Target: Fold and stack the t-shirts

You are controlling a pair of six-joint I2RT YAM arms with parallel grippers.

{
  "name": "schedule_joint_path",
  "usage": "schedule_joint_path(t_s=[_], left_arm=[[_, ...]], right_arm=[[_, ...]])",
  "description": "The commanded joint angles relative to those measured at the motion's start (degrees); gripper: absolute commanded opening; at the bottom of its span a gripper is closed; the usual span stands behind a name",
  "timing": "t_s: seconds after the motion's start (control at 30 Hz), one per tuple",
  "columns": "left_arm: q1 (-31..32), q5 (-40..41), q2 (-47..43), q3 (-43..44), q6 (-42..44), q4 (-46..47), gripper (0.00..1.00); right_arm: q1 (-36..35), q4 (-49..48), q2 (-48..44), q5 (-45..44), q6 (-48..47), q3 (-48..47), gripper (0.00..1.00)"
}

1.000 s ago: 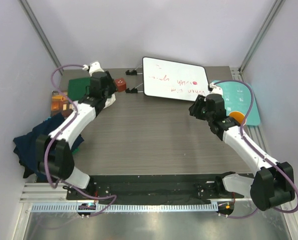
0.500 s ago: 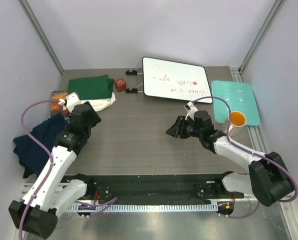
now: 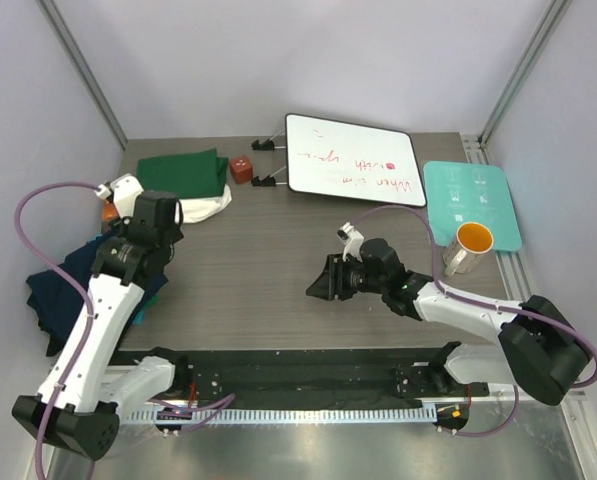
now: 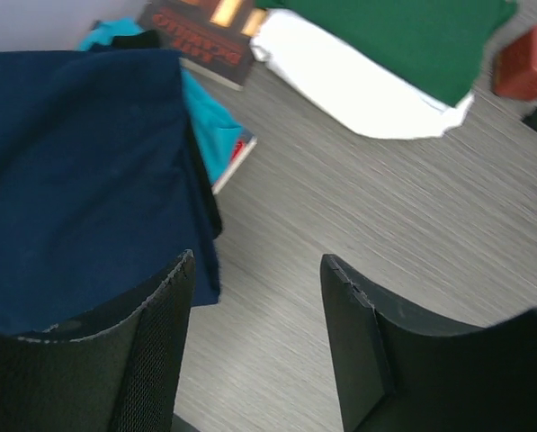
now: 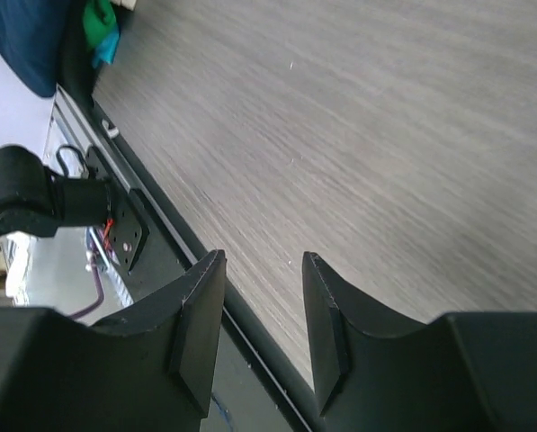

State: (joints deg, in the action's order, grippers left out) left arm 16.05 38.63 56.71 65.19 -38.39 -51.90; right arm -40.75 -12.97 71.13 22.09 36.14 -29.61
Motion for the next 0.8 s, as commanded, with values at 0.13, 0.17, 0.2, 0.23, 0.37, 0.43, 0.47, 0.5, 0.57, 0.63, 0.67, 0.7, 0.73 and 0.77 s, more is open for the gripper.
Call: schedule_joint_path(t_s=[0.13, 0.17, 0.2, 0.23, 0.37, 0.43, 0.47, 0.5, 0.57, 0.63, 0.67, 0.7, 0.73, 0.77], left_arm=[[-3.39, -0.73, 1.29, -1.21, 1.21, 1.53, 0.59], [-5.57, -3.27, 3.91, -0.25, 1.13, 1.97, 0.59], [-6.81, -7.22, 5.15, 0.89, 0.78, 3.28, 0.59], [-7.87, -13.0, 6.3, 2.73, 0.51, 4.51, 0.59], [-8.76, -15.61, 13.06, 5.38, 0.07, 14.69, 0.58], [-8.85, -17.0, 19.64, 8.98, -0.1, 16.38, 0.57], [-9.11, -17.71, 22.11, 10.64, -0.54, 17.35, 0.57], [-9.28, -19.11, 28.22, 14.49, -0.8, 17.36, 0.57], [-9.29, -22.26, 34.58, 18.73, -0.98, 17.27, 0.55], [-9.2, -24.12, 43.19, 24.53, -0.81, 16.75, 0.51], [-9.2, -26.13, 45.4, 26.2, -0.63, 16.83, 0.5], [-9.2, -26.33, 47.42, 28.48, -0.63, 17.0, 0.49], [-8.85, -25.89, 50.92, 29.46, -0.54, 17.01, 0.49], [-8.85, -25.71, 52.26, 30.34, -0.37, 17.27, 0.49]], right_arm=[[-1.52, -3.02, 0.41, -4.5, 1.65, 2.71, 0.45], [-1.7, -3.46, 0.84, -4.51, 2.0, 2.88, 0.45], [-1.61, -3.72, 1.2, -4.33, 2.27, 2.97, 0.45], [-1.7, -3.99, 1.81, -3.9, 2.53, 2.89, 0.45], [-2.31, -3.82, 1.99, -3.89, 2.45, 2.27, 0.45], [-2.4, -2.68, 1.9, -4.33, 1.57, 2.1, 0.45], [-2.4, -2.41, 1.99, -4.59, 1.22, 2.1, 0.45], [-2.4, -2.15, 2.25, -4.51, 0.87, 1.92, 0.45], [-2.4, -0.66, 2.78, -4.33, -0.1, 1.05, 0.45], [-2.4, 0.75, 2.87, -4.33, -1.07, 0.26, 0.45], [-2.4, 1.1, 2.78, -4.33, -1.25, 0.08, 0.45], [-2.4, 1.19, 2.61, -4.59, -1.25, 0.07, 0.45], [-2.4, 1.63, 2.35, -4.77, -1.42, 0.07, 0.46], [-2.4, 1.63, 2.26, -4.86, -1.51, 0.16, 0.46]])
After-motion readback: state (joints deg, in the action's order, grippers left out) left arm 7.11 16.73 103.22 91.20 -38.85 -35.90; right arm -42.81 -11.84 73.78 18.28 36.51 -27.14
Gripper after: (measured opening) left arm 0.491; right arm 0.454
